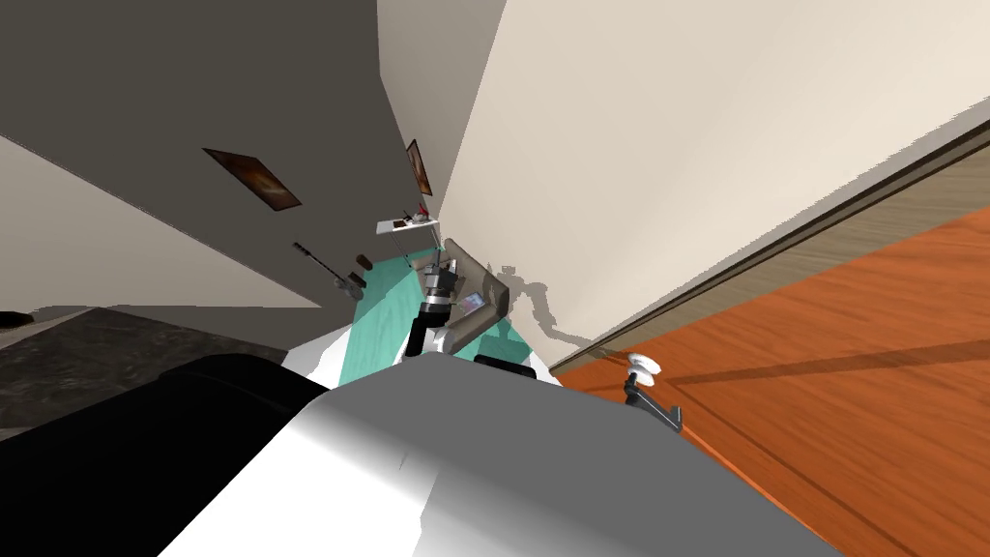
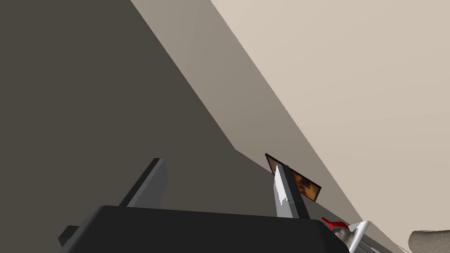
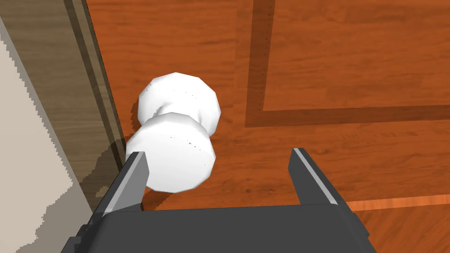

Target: Pull the door open

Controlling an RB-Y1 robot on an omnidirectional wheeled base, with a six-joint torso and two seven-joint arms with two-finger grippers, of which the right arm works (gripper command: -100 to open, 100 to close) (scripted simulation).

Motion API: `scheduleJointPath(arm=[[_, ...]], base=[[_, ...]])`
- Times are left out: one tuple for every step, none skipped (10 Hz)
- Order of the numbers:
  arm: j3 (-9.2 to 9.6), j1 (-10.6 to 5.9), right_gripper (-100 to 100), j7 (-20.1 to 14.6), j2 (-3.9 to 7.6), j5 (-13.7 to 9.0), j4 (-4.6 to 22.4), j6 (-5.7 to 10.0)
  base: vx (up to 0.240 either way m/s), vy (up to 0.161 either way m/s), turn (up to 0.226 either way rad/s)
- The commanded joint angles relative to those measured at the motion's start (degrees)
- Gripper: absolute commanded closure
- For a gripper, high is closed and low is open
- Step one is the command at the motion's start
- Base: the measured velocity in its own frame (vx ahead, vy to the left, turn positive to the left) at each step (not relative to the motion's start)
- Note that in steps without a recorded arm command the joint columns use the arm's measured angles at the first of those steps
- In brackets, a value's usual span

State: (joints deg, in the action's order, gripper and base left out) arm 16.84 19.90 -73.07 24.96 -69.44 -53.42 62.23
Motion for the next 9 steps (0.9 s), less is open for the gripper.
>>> scheduleJointPath(arm=[[-0.02,-0.31,100,0.13,0.04,0.03,-0.17,-0.07],[-0.02,-0.31,100,0.13,0.04,0.03,-0.17,-0.07],[-0.02,-0.31,100,0.13,0.04,0.03,-0.17,-0.07],[-0.02,-0.31,100,0.13,0.04,0.03,-0.17,-0.07],[-0.02,-0.31,100,0.13,0.04,0.03,-0.17,-0.07],[-0.02,-0.31,100,0.13,0.04,0.03,-0.17,-0.07],[0.29,-0.55,-100,0.55,-0.52,0.25,-0.44,-0.2],[0.21,-0.66,-100,0.85,-0.65,0.26,-0.46,-0.31],[0.12,-0.79,-100,1.2,-0.8,0.26,-0.48,-0.44]], base=[[-0.036,0.017,0.038],[-0.028,0.018,0.063],[-0.008,0.005,-0.008],[0.001,-0.003,-0.014],[0.0,0.0,0.0],[0.0,0.0,0.0],[-0.188,0.018,-0.023],[-0.242,0.043,-0.04],[-0.212,0.031,-0.027]])
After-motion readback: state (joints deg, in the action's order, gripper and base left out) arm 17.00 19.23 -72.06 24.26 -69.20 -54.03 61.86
